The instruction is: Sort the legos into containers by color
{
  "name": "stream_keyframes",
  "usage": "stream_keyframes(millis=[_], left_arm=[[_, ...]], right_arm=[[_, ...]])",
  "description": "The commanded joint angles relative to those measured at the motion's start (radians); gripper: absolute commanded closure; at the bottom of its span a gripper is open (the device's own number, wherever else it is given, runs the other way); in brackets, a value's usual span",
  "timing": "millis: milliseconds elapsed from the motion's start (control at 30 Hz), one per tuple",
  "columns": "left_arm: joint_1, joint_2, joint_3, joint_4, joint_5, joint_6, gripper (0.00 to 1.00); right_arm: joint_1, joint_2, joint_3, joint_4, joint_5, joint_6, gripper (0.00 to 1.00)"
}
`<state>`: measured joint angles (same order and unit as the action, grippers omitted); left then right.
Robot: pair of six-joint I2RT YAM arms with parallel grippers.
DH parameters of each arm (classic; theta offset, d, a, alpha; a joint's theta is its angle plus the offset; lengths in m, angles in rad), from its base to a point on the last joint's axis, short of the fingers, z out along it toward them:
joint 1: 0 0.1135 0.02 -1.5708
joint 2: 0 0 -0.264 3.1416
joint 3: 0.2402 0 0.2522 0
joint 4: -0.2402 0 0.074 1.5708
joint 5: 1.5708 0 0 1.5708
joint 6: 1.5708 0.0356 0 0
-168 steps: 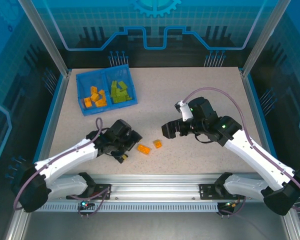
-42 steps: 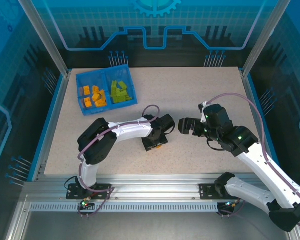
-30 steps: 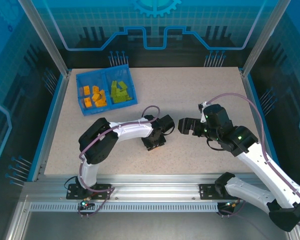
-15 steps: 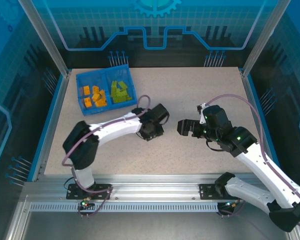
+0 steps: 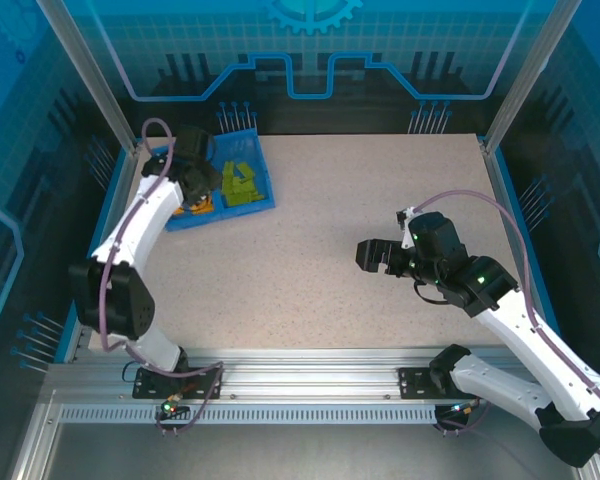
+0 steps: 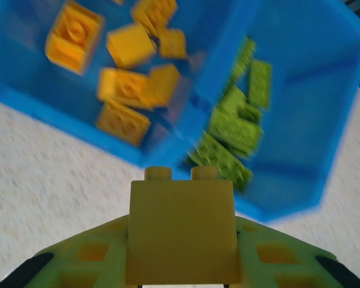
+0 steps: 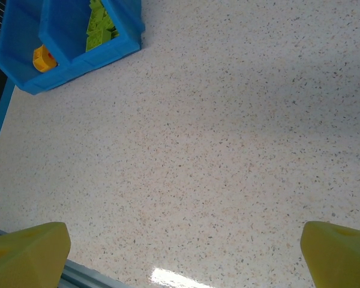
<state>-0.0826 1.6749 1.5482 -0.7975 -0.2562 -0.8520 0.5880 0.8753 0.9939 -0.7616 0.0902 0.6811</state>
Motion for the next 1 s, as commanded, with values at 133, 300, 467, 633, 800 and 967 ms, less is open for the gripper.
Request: stream_keyframes(millis=[133,300,467,633,800,967], left_arm=[[0.168,0.283,0.246,0.049,0.064,0.088,0.68],[0.225,0.542,0.543,-0.032,0.166,0.088,0.65],[0.231,0.662,0.684,-0.069,0.168,0.079,0.55],[0.235,0.607,0.633,-0.051,0.192,0.069,0.50],[0.222,0.361,0.350,0.071,0.232,0.046,0.49],[0.151,-0.030,-0.039,0.220,0.218,0.056,0.44]], right_arm=[[-0.014,0.012,0.036,-0.022,0.019,-0.009,0.00],[-0.015,0.015,0.025,-0.002,0.028,-0.006,0.00],[-0.014,0.032,0.035,-0.022,0.031,-0.009,0.00],[-0.015,0.019,0.019,-0.014,0.052,-0.018,0.00],[-0.016,0.030,-0.010,0.005,0.103,-0.052,0.00],[-0.022,0.011,-0.077,0.053,0.290,-0.085,0.00]])
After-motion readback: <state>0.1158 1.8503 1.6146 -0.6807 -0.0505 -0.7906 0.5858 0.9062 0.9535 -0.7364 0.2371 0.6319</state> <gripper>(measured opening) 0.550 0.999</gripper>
